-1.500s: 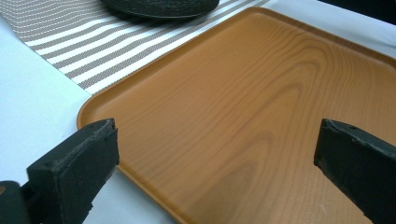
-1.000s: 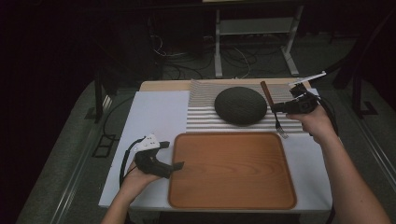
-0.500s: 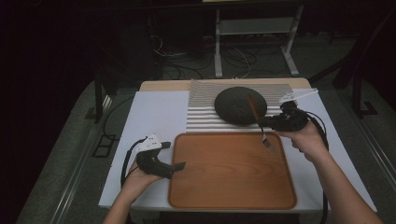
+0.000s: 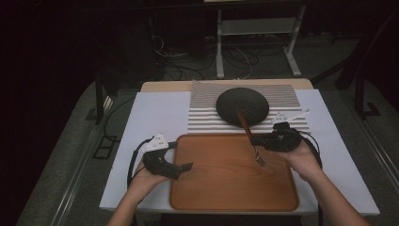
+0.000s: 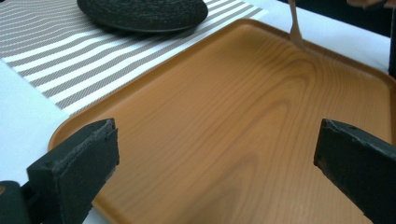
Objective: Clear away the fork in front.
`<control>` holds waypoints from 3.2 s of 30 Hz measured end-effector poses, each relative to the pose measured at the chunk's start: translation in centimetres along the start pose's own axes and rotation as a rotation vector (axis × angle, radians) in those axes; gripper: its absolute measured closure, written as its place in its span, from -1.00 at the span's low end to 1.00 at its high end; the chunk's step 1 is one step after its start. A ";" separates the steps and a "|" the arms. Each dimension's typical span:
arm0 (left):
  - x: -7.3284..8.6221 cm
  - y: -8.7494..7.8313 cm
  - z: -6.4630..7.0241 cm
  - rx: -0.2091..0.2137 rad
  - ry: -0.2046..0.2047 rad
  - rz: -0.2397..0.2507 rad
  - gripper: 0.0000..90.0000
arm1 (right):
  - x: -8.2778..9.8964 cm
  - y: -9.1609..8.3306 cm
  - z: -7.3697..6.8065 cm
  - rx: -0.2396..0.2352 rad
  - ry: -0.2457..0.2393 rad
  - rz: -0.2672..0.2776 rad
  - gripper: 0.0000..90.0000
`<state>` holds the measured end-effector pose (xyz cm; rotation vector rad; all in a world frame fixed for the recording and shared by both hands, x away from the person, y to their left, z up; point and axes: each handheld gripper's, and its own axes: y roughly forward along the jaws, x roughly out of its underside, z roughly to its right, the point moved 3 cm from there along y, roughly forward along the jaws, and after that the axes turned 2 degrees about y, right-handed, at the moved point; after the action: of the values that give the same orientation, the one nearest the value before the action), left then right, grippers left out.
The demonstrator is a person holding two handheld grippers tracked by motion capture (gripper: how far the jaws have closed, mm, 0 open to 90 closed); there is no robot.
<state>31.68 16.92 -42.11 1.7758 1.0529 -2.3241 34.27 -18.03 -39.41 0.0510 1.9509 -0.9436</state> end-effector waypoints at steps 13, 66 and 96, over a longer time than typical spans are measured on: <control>-5.6 3.3 1.3 0.063 0.059 0.051 -0.89 | 0.6 0.8 -1.7 -0.045 -0.029 0.034 0.72; -9.0 5.5 4.2 0.229 -0.038 0.180 0.72 | -0.8 2.1 -5.7 -0.142 -0.118 0.124 0.05; -6.1 -1.8 -0.6 0.237 -0.075 0.132 0.78 | 9.6 -3.7 1.6 0.158 -0.043 0.132 -0.84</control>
<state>33.57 16.40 -36.06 1.7525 0.6518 -2.4973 28.61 -24.80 -44.96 0.2451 1.8075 -1.0004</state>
